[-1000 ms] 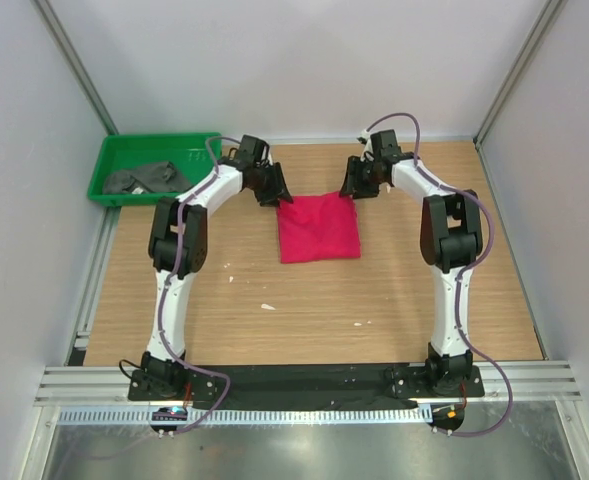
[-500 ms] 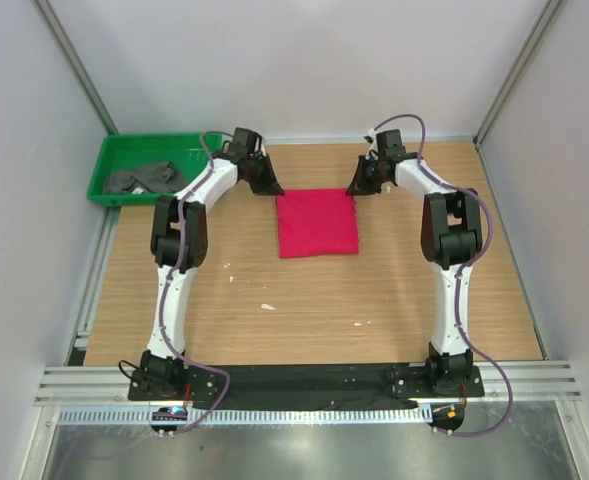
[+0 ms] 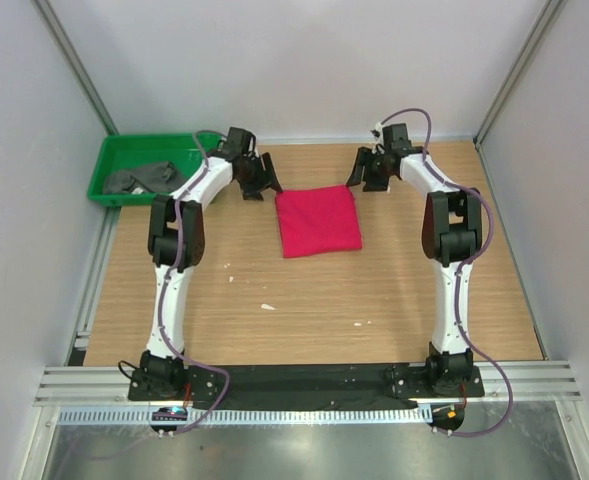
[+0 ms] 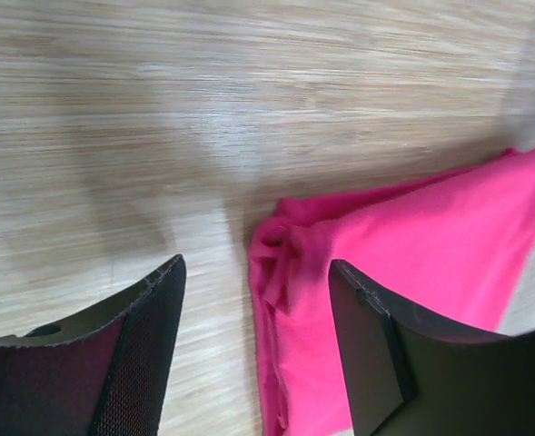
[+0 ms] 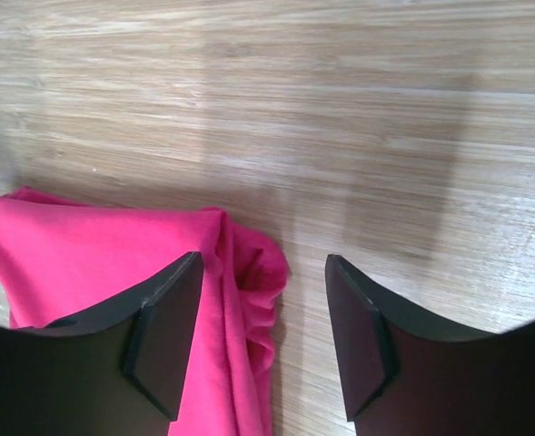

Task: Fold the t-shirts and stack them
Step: Fold the tshirt, then neatly place the folded tshirt to the corner

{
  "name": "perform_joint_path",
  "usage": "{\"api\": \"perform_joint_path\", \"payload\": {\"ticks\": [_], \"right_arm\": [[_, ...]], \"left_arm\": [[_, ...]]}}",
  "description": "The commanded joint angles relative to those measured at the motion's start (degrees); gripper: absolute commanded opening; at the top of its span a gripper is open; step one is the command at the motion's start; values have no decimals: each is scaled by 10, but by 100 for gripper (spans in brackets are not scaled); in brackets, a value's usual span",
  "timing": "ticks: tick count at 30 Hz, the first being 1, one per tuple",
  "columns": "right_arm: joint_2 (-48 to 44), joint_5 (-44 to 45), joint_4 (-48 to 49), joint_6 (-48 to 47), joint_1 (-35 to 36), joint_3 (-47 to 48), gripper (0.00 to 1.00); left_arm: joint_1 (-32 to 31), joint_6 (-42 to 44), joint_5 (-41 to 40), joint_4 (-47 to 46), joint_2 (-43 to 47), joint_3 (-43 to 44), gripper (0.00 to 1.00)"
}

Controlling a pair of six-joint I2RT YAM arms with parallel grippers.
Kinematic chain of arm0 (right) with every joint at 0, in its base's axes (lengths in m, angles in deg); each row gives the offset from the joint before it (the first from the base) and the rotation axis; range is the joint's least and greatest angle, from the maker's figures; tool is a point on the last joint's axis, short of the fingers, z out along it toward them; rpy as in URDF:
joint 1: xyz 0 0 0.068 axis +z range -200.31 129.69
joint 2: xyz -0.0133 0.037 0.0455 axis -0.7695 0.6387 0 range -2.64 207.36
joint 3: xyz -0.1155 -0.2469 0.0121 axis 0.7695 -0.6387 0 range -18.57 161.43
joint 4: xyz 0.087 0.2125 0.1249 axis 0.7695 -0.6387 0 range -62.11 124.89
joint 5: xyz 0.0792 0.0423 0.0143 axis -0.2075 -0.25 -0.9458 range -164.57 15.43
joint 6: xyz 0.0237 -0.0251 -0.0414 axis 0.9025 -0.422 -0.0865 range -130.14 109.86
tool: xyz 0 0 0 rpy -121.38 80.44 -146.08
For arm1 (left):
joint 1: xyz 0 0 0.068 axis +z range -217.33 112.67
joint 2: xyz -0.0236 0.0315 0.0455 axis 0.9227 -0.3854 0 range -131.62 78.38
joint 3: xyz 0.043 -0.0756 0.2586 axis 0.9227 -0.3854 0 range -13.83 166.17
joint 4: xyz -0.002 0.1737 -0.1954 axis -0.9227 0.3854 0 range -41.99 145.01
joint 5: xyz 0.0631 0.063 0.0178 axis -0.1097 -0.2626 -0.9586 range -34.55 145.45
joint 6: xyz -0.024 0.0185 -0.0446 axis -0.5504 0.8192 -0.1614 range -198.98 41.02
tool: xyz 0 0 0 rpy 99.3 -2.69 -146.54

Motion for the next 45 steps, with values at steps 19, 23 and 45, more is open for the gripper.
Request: {"api": "perform_joint_path", "payload": {"ticks": [19, 23, 45], "right_arm": [[-5, -102, 14, -19, -5, -25, 67], [-9, -107, 7, -25, -5, -32, 72], [14, -163, 81, 61, -2, -80, 13]], "left_arm": [[1, -14, 49, 12, -18, 19, 47], [0, -5, 38, 19, -5, 27, 55], [-1, -18, -4, 51, 273, -121, 59]]}}
